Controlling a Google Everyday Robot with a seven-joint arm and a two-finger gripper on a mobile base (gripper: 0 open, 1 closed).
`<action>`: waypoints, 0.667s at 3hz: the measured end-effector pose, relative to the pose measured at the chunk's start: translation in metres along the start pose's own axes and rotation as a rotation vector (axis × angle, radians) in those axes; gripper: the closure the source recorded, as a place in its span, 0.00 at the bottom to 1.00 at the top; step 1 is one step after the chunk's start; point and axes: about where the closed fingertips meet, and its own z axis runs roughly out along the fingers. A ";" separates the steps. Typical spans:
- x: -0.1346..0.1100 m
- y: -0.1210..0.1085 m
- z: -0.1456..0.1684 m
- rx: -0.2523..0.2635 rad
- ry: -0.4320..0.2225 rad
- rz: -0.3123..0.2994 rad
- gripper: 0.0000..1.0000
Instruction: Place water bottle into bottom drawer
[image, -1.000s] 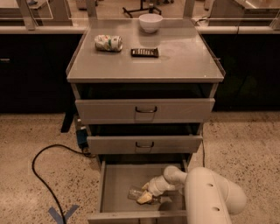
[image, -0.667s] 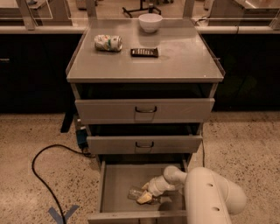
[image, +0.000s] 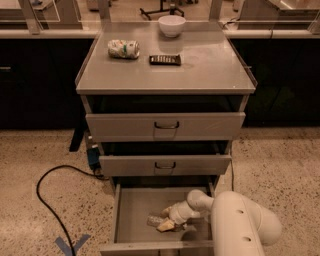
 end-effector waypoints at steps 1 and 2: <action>0.000 0.000 0.000 0.000 0.000 0.000 0.00; 0.000 0.000 0.000 0.000 0.000 0.000 0.00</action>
Offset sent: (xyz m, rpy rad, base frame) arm 0.0000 0.0000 0.0000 0.0000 0.0000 0.0000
